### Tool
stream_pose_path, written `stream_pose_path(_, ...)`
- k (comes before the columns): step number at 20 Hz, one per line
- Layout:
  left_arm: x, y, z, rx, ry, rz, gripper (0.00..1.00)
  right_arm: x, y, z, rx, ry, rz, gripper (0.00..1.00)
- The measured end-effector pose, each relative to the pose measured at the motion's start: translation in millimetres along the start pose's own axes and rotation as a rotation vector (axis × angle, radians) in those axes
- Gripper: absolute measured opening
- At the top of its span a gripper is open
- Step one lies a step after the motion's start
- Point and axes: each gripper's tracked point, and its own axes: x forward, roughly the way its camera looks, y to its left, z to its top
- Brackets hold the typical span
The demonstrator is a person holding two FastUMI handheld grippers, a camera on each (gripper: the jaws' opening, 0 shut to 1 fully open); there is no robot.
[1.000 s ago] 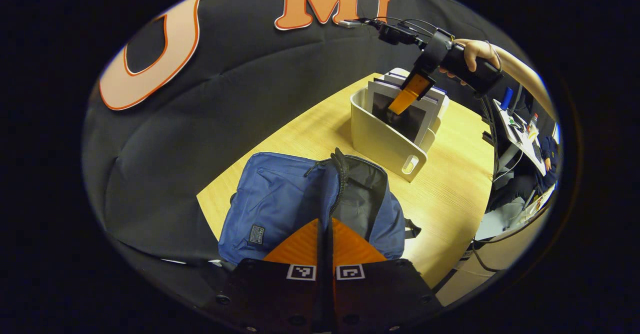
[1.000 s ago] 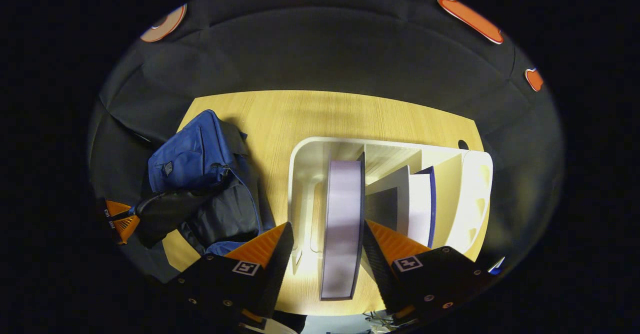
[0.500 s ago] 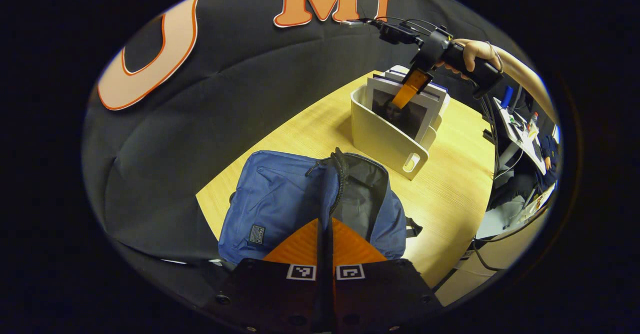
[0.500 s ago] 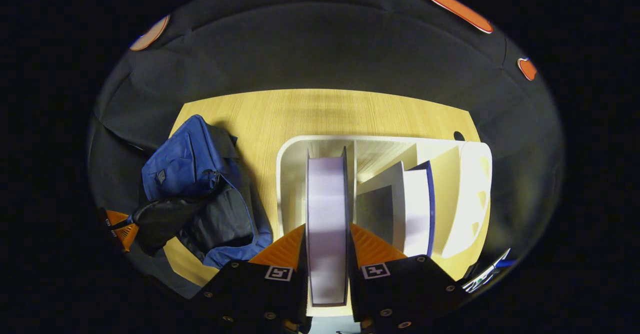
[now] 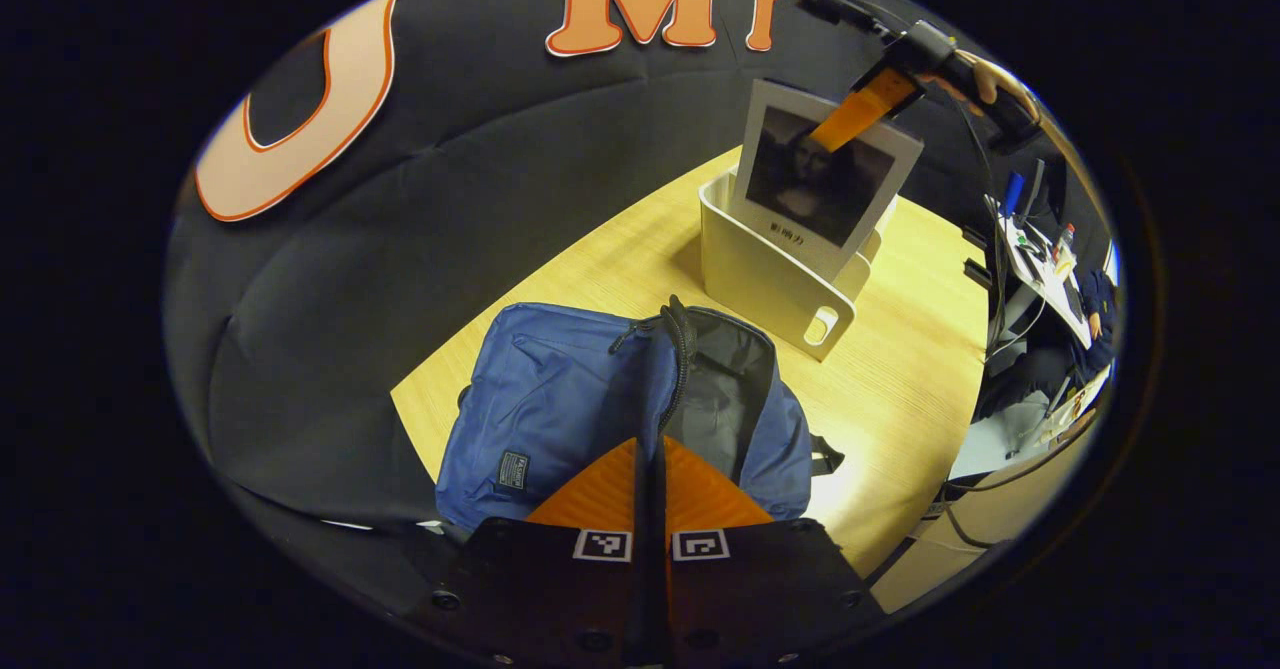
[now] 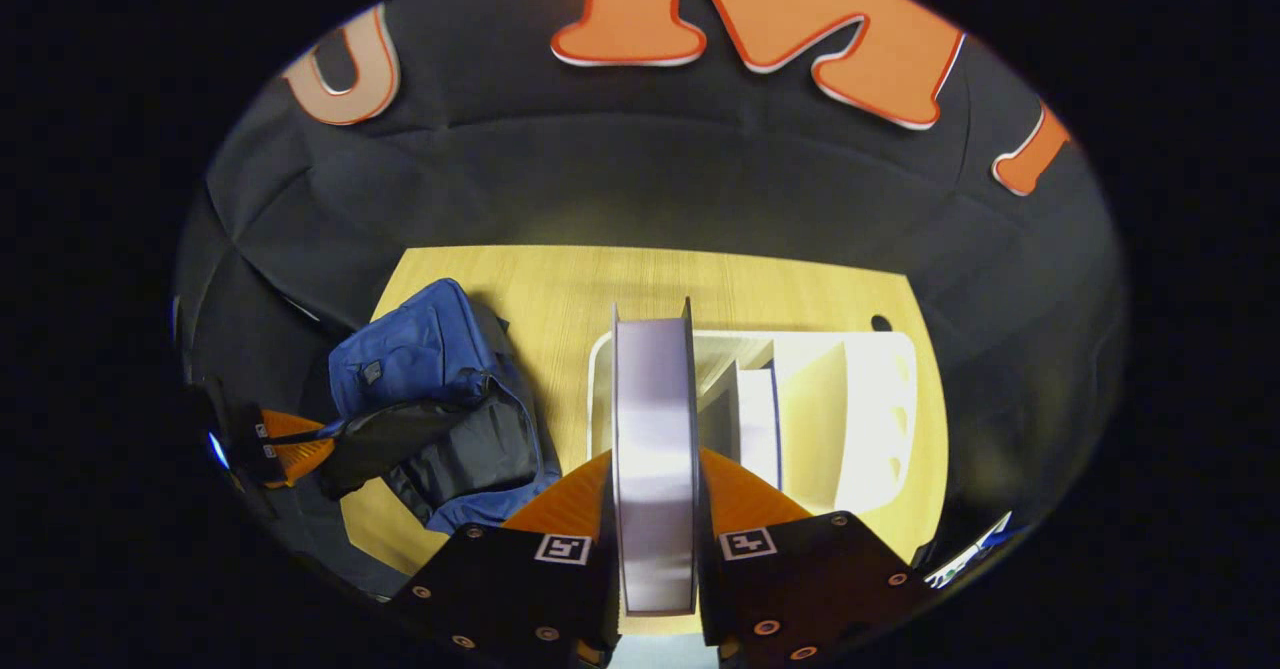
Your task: Open the schoolbag, grab two books from the bookshelf and put them into the schoolbag.
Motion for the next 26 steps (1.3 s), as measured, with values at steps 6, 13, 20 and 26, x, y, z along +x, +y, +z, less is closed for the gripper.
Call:
stream_pose_path(6, 1, -1, -2, -0.023, -0.013, 0.009, 0.10, -96, 19, 14, 0.091, -0.166, 0.115, 0.31)
stream_pose_path(13, -8, -2, 0, -0.040, -0.032, 0.051, 0.09, -100, 77, -38, 0.339, -0.197, 0.382, 0.30)
stream_pose_path(20, -14, -11, 10, -0.022, -0.027, 0.073, 0.01, -4, 118, -119, 0.627, -0.068, 0.514, 0.30)
stream_pose_path(26, -20, -18, 26, 0.022, -0.006, 0.091, 0.01, 58, 136, -127, 0.878, -0.091, 0.576, 0.30)
